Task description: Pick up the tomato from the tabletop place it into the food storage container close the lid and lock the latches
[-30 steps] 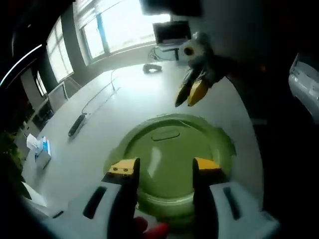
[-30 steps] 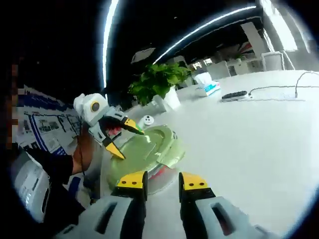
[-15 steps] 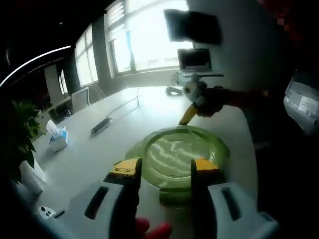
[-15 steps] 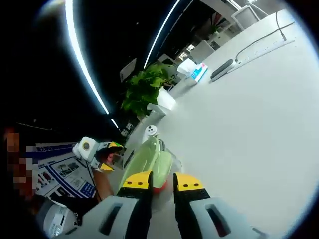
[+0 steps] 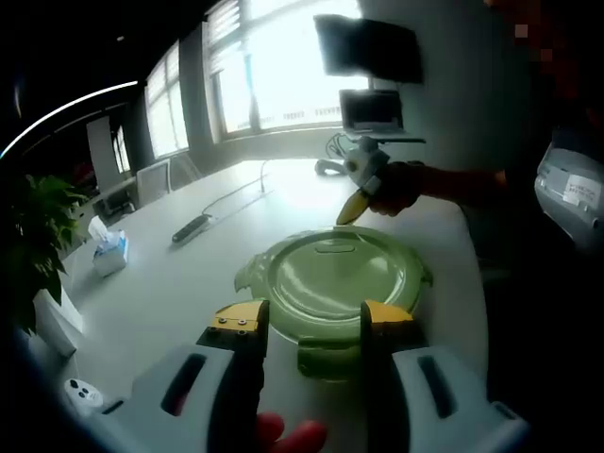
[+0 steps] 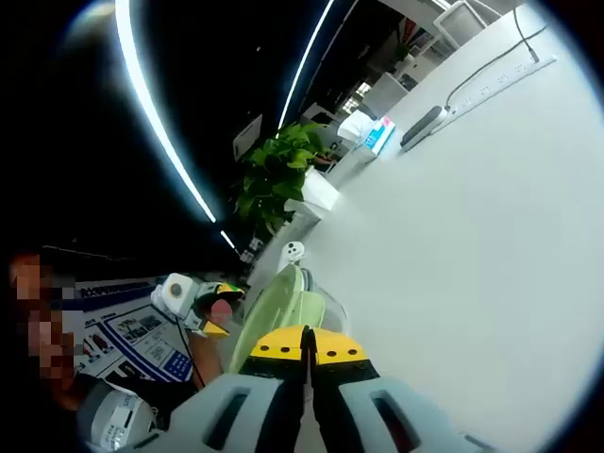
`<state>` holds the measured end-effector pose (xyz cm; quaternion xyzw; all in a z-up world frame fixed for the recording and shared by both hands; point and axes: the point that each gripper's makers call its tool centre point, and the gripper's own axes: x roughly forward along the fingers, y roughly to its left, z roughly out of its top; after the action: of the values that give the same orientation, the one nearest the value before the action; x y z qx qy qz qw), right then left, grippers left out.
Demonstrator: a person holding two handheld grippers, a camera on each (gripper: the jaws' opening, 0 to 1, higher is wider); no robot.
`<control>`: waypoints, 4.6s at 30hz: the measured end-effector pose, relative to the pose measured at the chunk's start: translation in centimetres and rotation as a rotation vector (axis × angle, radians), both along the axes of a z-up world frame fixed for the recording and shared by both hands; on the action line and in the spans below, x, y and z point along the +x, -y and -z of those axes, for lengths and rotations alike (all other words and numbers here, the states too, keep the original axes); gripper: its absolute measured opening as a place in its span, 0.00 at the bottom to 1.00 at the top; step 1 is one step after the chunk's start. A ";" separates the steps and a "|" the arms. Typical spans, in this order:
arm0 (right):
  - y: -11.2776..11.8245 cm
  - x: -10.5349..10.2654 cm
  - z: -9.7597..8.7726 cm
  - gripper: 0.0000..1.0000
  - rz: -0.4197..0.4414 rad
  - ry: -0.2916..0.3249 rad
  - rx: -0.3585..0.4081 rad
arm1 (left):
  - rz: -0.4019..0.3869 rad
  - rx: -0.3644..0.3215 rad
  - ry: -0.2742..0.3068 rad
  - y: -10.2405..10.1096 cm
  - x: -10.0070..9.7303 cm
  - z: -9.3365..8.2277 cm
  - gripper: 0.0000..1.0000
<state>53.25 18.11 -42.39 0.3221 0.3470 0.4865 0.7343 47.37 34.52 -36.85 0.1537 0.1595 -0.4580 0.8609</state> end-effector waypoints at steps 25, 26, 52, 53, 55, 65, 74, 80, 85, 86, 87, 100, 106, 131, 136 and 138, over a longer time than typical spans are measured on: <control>-1.0 -0.8 -0.5 0.02 -0.017 -0.150 0.155 | -0.017 -0.001 0.020 0.1 -0.1 -0.5 0.29; -0.9 -0.8 -0.6 0.02 -0.015 -0.145 0.157 | -0.016 -0.001 0.020 0.2 -0.2 -0.5 0.29; 1.5 -0.2 -0.7 0.07 0.084 -0.026 0.083 | 0.026 -0.006 0.056 2.0 -0.3 -1.9 0.29; 2.0 0.6 -1.1 0.07 0.115 0.023 0.079 | 0.031 -0.005 0.057 2.3 -0.2 -1.9 0.29; 2.6 0.8 -2.0 0.07 0.131 0.104 0.043 | 0.052 0.002 0.059 3.0 0.1 -2.0 0.29; 2.3 -1.6 -5.7 0.16 0.069 0.687 -0.297 | 0.179 0.116 0.018 5.7 1.0 -0.9 0.32; 1.4 -4.5 -6.3 0.27 -0.054 0.903 -0.467 | 0.250 0.229 -0.059 6.5 1.5 0.4 0.32; 1.0 -5.9 -5.3 0.34 -0.130 0.915 -0.484 | 0.288 0.289 -0.090 7.2 1.5 0.8 0.37; 0.9 -6.1 -5.1 0.34 -0.143 0.908 -0.468 | 0.305 0.343 -0.126 7.3 1.8 1.9 0.38; 0.9 -6.1 -5.0 0.34 -0.146 0.907 -0.469 | 0.305 0.345 -0.130 7.3 1.9 1.9 0.38; 1.0 -6.1 -4.9 0.34 -0.149 0.905 -0.470 | 0.310 0.354 -0.140 7.2 1.8 2.1 0.39; 1.2 -6.8 -3.4 0.40 -0.201 0.899 -0.470 | 0.331 0.424 -0.218 7.6 2.0 2.9 0.50; 1.6 -6.6 -3.3 0.42 -0.192 0.897 -0.469 | 0.310 0.440 -0.251 7.6 2.3 3.6 0.52; 0.9 -5.1 -2.8 0.39 -0.186 0.880 -0.446 | 0.319 0.546 -0.329 7.6 1.4 3.9 0.64; 0.8 -4.1 -3.3 0.28 -0.215 0.878 -0.447 | 0.310 0.532 -0.331 7.5 1.4 3.9 0.64; 1.1 -3.3 -3.4 0.22 -0.216 0.884 -0.467 | 0.310 0.516 -0.326 7.4 1.4 3.8 0.64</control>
<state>49.98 17.04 -39.02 -0.1247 0.1339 0.5590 0.8087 48.75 27.07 -40.70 0.3136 0.3806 -0.5465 0.6769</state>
